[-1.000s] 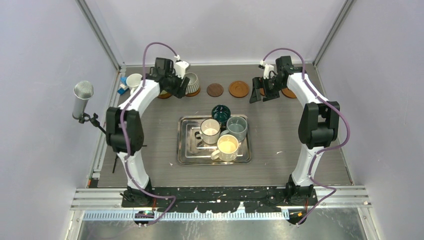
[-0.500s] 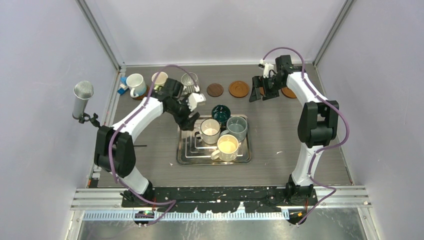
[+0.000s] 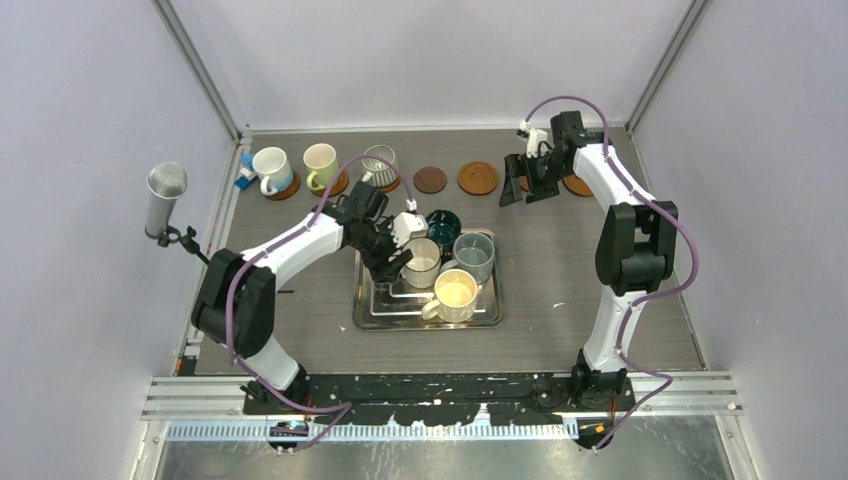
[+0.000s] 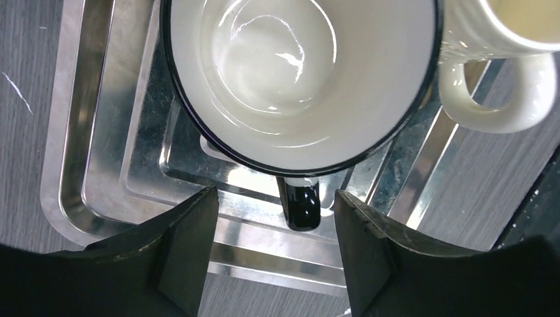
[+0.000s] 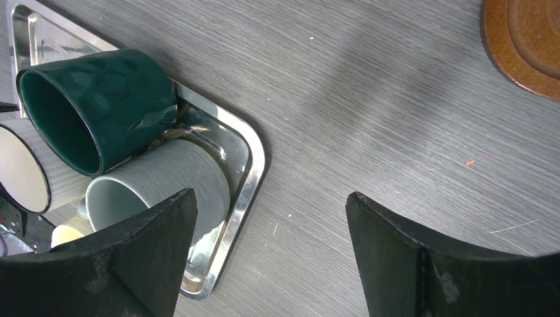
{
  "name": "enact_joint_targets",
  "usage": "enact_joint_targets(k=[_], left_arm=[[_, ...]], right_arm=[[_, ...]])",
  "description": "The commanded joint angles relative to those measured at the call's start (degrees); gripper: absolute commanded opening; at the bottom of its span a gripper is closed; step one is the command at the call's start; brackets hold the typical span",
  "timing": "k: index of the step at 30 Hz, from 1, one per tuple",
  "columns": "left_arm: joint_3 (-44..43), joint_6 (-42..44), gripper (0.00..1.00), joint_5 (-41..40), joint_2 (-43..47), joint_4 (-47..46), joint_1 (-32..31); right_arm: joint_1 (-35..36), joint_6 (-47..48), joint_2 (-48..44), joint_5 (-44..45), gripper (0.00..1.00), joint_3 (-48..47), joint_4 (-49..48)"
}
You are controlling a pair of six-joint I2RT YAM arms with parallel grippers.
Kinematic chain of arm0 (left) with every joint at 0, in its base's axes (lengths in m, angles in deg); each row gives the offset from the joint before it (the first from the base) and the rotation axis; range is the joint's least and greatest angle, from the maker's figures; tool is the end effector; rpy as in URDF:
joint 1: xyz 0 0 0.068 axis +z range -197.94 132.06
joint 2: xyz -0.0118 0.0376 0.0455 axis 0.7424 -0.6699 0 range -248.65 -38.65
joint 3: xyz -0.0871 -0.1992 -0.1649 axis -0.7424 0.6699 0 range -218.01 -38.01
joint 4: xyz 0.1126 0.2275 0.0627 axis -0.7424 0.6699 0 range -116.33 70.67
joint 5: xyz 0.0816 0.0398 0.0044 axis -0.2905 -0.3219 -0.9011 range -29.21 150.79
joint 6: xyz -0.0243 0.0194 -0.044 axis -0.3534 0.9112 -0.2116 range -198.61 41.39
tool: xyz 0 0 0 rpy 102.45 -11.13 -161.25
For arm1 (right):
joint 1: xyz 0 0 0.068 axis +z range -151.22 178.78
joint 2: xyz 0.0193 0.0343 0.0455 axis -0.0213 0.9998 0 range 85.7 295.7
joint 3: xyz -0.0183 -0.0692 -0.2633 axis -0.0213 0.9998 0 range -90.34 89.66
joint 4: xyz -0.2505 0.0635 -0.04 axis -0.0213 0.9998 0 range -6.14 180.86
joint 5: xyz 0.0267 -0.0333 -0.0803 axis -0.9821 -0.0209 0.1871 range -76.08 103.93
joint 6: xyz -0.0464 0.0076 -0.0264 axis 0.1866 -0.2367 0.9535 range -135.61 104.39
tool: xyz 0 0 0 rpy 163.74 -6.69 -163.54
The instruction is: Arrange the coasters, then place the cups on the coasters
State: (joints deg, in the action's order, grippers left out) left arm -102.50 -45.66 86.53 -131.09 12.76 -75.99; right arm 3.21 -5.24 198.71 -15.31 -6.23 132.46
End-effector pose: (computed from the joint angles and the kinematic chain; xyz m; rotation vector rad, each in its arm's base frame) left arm 0.2727 -0.1628 0.2178 1.4597 2.2344 -0.5854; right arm 0.4157 0.0497 0.2460 -0.4834 2.5811 0.6538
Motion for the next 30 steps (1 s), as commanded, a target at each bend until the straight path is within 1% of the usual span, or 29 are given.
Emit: enact_joint_targets(k=[1, 6, 9, 13, 17, 20, 21, 23, 26, 30], left_arm=[[2.5, -3.2, 0.64, -1.6, 1.2, -10.1, -0.5], [4.4, -4.6, 0.55, -1.5, -0.3, -17.0, -0.6], [4.8, -4.3, 0.48, -0.3, -0.9, -18.7, -0.6], [5.8, -2.3, 0.32, 1.0, 0.1, -18.6, -0.6], [7.5, 0.9, 0.17, 1.9, 2.6, -16.9, -0.3], [8.6, 2.4, 0.02, 2.0, 4.6, -15.5, 0.5], [8.7, 2.4, 0.0, 2.1, 5.3, -14.8, 1.1], [8.4, 2.3, 0.0, 3.1, 6.2, -12.8, 3.0], [6.9, 2.6, 0.0, 6.1, 7.7, -8.4, 7.4], [6.1, 6.1, 0.0, 8.4, 11.4, -4.8, 10.2]], right_arm=[[0.0, 0.3, -0.9, -0.5, 0.87, -1.7, 0.1], [0.0, 0.3, -1.1, -0.4, 0.87, -1.5, 0.1], [0.0, 0.3, -1.2, -0.1, 0.87, -1.2, 0.1], [0.0, 0.5, -1.3, 0.0, 0.87, -1.1, 0.1], [0.0, 0.3, -1.2, 0.1, 0.87, -1.0, -0.3], [0.0, 0.0, -1.0, 0.0, 0.87, -1.2, -0.6], [0.0, -0.1, -0.9, 0.0, 0.87, -1.3, -0.5], [0.0, 0.0, -0.6, 0.0, 0.87, -1.5, -0.6], [0.1, -0.1, -0.4, -0.1, 0.87, -1.8, -0.6], [0.0, -0.2, 0.0, -0.4, 0.87, -2.1, -0.6]])
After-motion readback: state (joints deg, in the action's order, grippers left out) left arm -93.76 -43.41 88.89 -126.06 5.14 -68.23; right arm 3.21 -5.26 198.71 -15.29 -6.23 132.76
